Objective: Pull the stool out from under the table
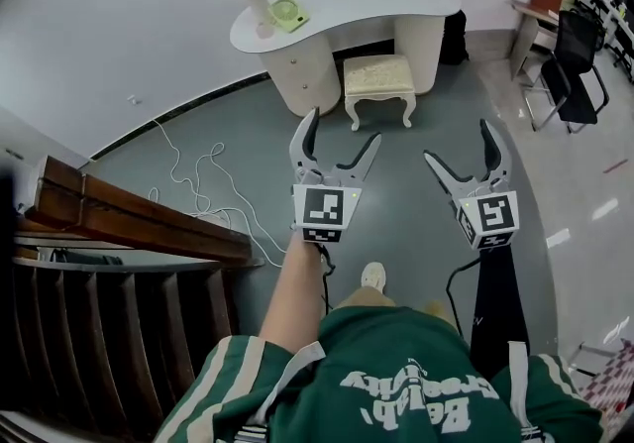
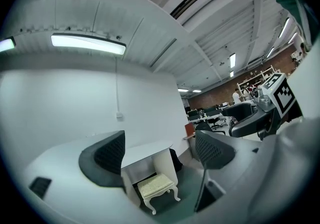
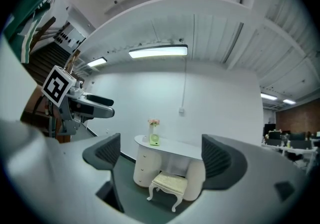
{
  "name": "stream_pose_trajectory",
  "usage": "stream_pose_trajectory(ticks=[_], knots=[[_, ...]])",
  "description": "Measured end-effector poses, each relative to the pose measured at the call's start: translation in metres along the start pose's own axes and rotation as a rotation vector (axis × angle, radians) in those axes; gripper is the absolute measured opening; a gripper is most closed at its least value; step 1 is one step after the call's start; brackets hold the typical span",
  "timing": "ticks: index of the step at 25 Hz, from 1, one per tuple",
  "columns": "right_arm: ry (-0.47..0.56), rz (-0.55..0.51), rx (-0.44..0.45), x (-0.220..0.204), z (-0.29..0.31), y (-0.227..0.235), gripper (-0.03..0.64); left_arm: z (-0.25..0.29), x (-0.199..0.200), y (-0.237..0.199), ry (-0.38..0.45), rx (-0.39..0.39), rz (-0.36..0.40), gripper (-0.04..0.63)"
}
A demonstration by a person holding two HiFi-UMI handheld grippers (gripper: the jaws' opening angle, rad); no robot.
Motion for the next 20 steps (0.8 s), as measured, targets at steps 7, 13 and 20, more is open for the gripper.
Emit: stream_pose_trajectory(ticks=[7,13,20], knots=[[-0.015,0.025,-0.039,-0.018,0.057,0.003,0.512,0.034,-0.033,-0.049,0.004,-0.001,-0.034,0.428],[-0.040,0.025,-0.052,-0.033,0.085,0.007,0.509,0.059,-0.052,-0.063,0.018,-0.027,-0.067,0.428],[-0.069,0.013,-0.037,-0.048,0.094,0.010,0.506,0.073,-0.067,-0.062,0.000,-0.044,-0.086,0.426]])
Point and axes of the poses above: the fingertips, and each gripper's own axes: z forward along the fingers, y to its right, x out of its top, the point moved 1 cm from there along -z, backward along the fingers, and after that the axes turned 11 degrees about y, right-handed, at the moved point
